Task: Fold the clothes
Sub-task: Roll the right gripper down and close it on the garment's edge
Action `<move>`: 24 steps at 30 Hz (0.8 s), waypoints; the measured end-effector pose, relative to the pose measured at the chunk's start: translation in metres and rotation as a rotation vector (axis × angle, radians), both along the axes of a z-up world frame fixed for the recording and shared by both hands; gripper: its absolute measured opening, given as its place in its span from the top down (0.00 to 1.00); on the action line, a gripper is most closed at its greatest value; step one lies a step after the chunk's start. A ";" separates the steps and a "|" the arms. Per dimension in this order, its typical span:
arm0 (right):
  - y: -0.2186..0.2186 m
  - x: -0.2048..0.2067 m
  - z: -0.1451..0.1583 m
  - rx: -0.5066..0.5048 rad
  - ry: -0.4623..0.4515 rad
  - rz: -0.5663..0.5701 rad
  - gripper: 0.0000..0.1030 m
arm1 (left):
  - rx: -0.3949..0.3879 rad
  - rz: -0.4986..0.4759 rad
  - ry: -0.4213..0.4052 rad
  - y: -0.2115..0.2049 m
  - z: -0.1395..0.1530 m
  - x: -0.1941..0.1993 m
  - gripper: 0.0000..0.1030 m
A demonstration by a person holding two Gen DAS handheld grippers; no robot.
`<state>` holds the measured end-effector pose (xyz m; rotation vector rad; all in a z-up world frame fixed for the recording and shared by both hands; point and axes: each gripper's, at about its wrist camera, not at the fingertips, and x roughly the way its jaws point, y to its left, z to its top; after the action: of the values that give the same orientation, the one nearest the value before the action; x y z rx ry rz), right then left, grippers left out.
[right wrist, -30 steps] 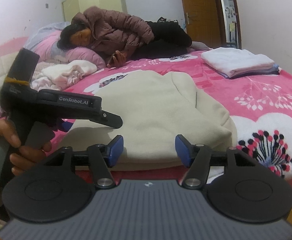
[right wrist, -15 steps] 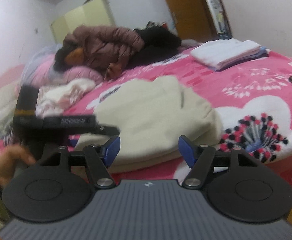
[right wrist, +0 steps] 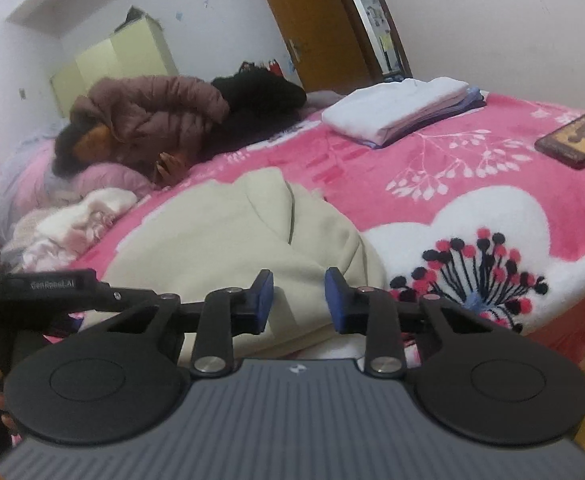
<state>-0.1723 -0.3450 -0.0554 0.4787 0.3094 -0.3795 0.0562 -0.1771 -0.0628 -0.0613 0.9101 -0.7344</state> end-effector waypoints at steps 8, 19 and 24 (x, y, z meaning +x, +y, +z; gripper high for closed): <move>-0.016 -0.015 -0.004 0.160 -0.086 0.014 0.69 | -0.004 -0.001 -0.004 0.001 0.000 -0.001 0.00; -0.026 -0.029 -0.004 0.304 -0.194 0.040 0.49 | -0.013 -0.003 -0.007 0.003 -0.001 -0.001 0.00; -0.041 -0.032 0.001 0.335 -0.237 0.047 0.43 | -0.032 -0.012 -0.002 0.006 -0.001 0.001 0.00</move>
<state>-0.2048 -0.3863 -0.0546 0.8362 0.1531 -0.2219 0.0571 -0.1709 -0.0643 -0.0832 0.8974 -0.7602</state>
